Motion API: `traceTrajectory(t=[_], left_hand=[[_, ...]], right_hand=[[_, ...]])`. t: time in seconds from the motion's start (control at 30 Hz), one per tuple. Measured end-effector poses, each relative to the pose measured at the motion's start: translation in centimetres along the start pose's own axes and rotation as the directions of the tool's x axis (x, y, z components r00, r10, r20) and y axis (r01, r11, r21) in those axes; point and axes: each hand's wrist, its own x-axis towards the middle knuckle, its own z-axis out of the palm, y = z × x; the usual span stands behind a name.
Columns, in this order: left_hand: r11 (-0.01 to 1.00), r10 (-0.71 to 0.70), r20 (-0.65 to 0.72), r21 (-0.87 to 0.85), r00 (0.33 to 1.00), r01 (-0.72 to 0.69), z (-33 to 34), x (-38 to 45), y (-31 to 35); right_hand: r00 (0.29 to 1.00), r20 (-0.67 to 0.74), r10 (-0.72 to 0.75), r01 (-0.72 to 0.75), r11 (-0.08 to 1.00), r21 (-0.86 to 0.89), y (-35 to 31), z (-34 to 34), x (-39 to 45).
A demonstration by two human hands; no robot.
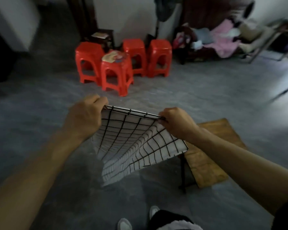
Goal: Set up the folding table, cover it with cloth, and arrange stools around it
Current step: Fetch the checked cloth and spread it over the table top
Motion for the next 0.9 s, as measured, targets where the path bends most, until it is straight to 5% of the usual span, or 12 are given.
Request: traceTrajectory(t=[0.4, 0.9], left_hand=[[0.874, 0.456, 0.000, -0.190, 0.890, -0.448, 7.2, 15.5, 7.7], [0.784, 0.616, 0.139, -0.206, 0.775, -0.586, 15.0, 33.5, 12.1]], right_hand=[[0.888, -0.180, 0.424, -0.418, 0.906, 0.069, 10.3, -0.9, -4.2], [0.861, -0.235, 0.452, -0.341, 0.854, 0.394, 21.7, -2.1, 6.9]])
